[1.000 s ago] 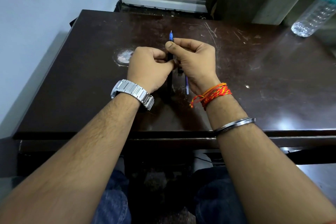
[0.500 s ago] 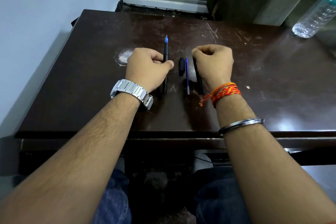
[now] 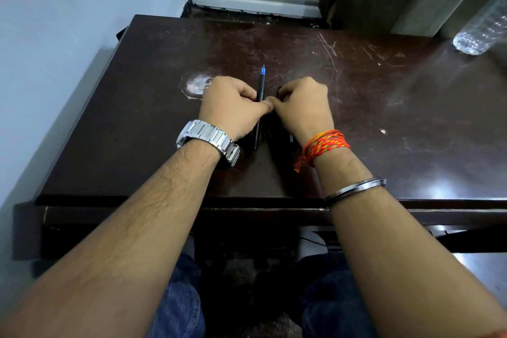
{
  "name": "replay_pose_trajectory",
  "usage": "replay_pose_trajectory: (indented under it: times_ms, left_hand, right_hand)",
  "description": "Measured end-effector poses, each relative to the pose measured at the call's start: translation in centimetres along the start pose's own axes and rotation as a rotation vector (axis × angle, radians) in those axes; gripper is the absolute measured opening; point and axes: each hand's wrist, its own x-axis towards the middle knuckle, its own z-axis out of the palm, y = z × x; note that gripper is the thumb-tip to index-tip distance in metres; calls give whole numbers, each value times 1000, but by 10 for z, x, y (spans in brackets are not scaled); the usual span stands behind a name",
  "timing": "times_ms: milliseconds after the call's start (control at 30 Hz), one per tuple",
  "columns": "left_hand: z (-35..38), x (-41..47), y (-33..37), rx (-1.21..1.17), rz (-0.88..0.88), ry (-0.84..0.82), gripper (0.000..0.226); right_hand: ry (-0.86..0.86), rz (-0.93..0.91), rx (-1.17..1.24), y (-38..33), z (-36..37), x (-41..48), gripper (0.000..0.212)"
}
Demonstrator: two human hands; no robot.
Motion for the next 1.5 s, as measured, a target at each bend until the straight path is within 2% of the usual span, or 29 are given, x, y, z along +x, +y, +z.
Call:
replay_pose_trajectory:
  times_ms: [133, 400, 533, 733, 833, 1000, 1200, 1300, 1400, 1500]
  left_hand:
    - [0, 0, 0, 3, -3, -6, 29]
    - [0, 0, -2, -25, -12, -8, 29]
    - [0, 0, -1, -28, -13, -29, 26]
    - [1, -4, 4, -13, 3, -94, 24]
    - [1, -5, 7, 17, 23, -126, 14]
    - [1, -5, 9, -6, 29, -207, 10]
    - [0, -7, 12, -44, 27, -260, 17]
    - [-1, -8, 15, -132, -25, -256, 23]
    - [-2, -7, 15, -201, -44, -258, 17]
    - [-2, -6, 12, -273, -61, -280, 21]
  right_hand:
    - [-20, 9, -71, -2, 1, -2, 24]
    - [63, -7, -19, -3, 1, -2, 15]
    - [209, 22, 336, -6, -4, 4, 19]
    - [115, 182, 1045, -14, -6, 10, 22]
    - [74, 218, 1195, -15, -8, 10, 26]
    - [30, 178, 1207, -13, -8, 11, 26]
    - [-82, 148, 1208, -13, -3, 11, 26]
    - [-102, 146, 1211, -15, -3, 10, 27]
    - [-117, 136, 1189, -18, 0, 6, 25]
    - [-135, 93, 1165, -19, 2, 6, 26]
